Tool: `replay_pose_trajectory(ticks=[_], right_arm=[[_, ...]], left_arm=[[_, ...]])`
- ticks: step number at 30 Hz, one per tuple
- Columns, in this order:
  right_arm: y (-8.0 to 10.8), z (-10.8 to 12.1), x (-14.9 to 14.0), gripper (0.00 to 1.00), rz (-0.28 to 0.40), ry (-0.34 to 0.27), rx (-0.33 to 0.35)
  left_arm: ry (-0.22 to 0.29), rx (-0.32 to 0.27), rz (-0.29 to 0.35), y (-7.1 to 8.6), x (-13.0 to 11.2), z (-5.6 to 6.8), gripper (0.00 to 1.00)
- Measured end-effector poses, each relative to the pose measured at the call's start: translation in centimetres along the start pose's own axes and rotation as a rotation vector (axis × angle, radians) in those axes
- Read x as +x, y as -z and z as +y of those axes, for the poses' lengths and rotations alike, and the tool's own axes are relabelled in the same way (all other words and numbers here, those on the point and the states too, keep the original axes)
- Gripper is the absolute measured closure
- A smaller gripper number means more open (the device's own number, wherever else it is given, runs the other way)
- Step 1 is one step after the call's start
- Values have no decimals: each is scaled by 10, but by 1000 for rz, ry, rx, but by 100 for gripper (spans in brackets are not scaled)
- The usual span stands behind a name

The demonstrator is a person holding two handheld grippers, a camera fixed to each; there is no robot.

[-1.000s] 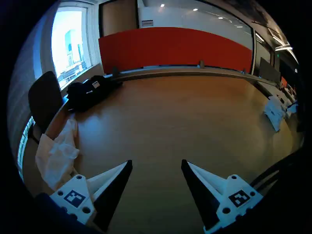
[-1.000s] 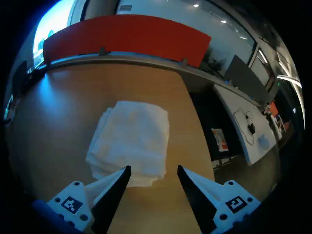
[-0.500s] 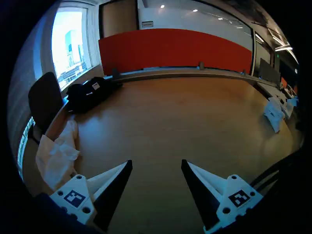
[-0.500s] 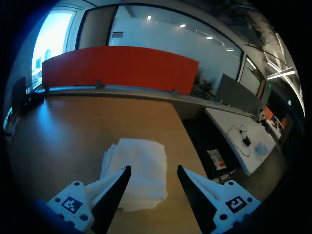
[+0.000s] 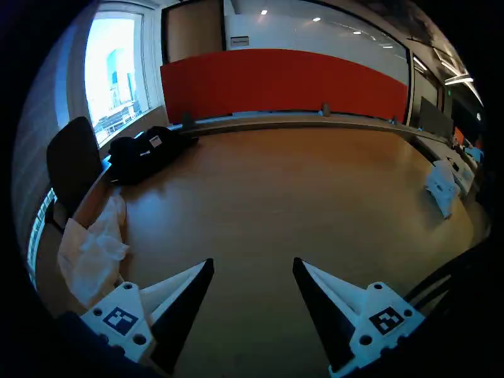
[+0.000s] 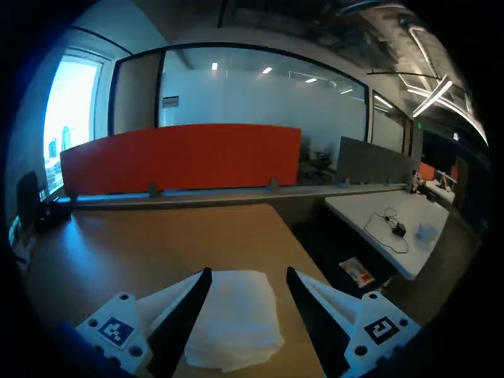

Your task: Fold towel

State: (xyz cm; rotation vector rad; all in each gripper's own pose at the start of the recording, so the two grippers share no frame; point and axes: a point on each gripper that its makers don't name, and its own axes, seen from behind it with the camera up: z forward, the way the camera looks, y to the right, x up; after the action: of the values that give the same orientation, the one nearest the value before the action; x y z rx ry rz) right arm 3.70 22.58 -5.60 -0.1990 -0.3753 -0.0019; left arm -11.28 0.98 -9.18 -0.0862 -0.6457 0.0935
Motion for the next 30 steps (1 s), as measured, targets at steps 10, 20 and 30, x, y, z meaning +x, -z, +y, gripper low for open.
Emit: replay_pose_trajectory(ticks=[10,20,30], right_arm=[[0,-7,12,5,49,-14,3],[3,-30,40,2,114,-12,46],[2,-54,56,1,154,4,70]], left_arm=[[6,2,14,-1,5,0,7],[24,9,67,-1,23,0,7],[68,27,205,9,78,-11,7]])
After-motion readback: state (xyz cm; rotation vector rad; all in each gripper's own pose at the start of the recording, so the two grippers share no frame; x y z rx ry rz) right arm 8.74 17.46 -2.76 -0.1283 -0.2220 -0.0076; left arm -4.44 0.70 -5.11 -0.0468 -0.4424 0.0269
